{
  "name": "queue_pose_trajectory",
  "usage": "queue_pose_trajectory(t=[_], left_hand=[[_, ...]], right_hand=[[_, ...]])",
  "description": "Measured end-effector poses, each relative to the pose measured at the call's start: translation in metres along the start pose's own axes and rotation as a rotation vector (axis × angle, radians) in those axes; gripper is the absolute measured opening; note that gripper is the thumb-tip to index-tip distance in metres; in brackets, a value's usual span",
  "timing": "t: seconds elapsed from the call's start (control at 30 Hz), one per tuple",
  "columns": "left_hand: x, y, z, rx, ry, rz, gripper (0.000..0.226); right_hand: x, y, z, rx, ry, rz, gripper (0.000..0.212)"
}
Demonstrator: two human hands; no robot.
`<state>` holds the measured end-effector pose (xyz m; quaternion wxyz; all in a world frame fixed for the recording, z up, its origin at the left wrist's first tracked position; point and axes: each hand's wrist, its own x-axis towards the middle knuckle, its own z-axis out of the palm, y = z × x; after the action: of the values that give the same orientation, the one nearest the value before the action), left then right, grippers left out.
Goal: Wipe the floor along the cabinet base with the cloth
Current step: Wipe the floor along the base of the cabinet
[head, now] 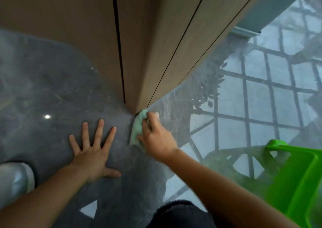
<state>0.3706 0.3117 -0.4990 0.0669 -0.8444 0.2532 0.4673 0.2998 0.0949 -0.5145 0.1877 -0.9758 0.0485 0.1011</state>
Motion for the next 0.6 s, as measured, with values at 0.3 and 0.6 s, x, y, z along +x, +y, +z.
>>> queue_pose_trajectory(t=[0.3,0.6], left_hand=[[0.012,-0.001,0.008,0.007,0.008,0.012,0.149],[0.000,0.000,0.002,-0.030,0.043,0.046,0.147]], right_hand=[[0.070,0.186,-0.088,0.010,0.255,0.777,0.051],[-0.024,-0.033,0.020,0.064,-0.075,0.287,0.100]])
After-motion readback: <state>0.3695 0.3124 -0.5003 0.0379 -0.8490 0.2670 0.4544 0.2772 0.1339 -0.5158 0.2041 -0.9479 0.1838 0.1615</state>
